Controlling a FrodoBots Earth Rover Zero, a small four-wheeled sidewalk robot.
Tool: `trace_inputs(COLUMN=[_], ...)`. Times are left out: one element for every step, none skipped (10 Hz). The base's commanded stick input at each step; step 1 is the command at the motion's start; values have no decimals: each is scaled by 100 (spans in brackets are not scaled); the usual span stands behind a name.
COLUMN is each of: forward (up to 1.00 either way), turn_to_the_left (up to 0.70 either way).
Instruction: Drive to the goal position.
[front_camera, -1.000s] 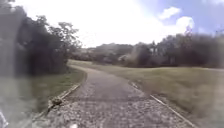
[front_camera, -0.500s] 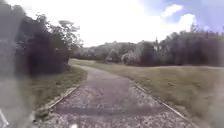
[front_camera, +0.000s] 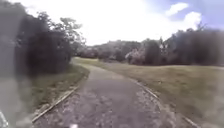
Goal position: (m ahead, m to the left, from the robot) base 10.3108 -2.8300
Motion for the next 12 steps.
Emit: trace_inputs(forward=[100, 100, 100, 100, 100, 100, 100, 100, 100, 100, 100, 100], turn_to_the_left=[0, 0, 0, 0, 0, 0, 3, 19, 34, 27, 9, 8])
